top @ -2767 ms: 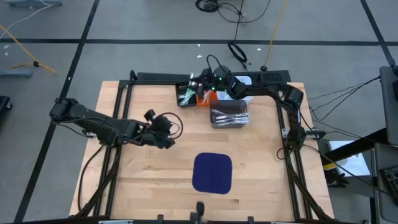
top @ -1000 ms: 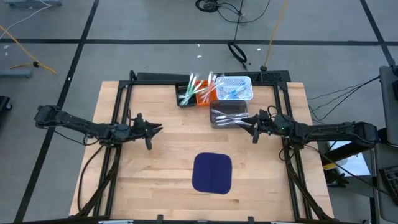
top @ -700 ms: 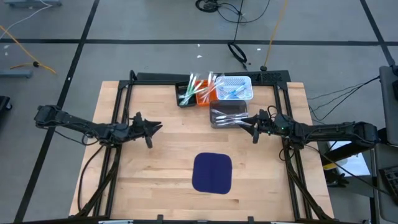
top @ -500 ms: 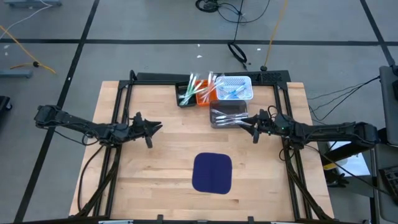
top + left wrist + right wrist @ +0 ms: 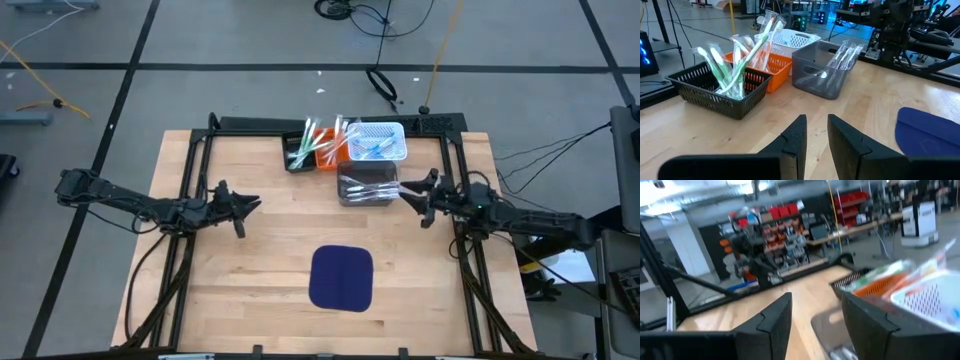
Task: Pick & Place Toothbrushes
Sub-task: Return to Home Position
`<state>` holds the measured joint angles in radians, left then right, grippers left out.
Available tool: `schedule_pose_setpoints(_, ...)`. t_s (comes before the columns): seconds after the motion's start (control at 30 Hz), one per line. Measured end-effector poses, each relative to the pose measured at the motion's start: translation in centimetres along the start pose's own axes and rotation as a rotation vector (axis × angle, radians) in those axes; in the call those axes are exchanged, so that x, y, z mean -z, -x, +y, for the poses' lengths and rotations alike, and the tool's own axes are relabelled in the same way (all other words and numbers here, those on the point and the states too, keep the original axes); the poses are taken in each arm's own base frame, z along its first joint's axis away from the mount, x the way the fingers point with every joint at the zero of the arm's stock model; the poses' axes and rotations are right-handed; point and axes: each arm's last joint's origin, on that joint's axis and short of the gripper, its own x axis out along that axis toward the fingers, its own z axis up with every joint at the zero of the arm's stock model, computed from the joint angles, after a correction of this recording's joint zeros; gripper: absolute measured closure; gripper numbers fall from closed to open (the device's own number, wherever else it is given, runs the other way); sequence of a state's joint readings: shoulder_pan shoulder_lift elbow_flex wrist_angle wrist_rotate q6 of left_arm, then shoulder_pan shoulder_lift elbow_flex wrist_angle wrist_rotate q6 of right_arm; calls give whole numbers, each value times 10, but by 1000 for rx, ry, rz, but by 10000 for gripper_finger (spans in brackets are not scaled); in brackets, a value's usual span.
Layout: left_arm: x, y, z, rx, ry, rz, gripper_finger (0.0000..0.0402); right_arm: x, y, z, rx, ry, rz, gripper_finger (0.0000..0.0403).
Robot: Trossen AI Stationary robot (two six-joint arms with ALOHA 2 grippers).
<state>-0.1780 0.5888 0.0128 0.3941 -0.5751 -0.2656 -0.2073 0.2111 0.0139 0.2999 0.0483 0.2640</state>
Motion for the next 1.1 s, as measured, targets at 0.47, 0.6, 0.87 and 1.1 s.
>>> schedule_pose_setpoints(0.47,0,0,0,1,0,0,325,-12,14,3,-21,191,-144,238)
schedule_pose_setpoints(0.6,0,0,0,2,0,0,325,-13,14,3,-23,191,-150,238)
schedule_pose_setpoints(0.87,0,0,0,1,0,0,325,-13,14,3,-23,191,-152,238)
schedule_pose_setpoints(1.1,0,0,0,1,0,0,325,-13,14,3,-22,190,-151,238)
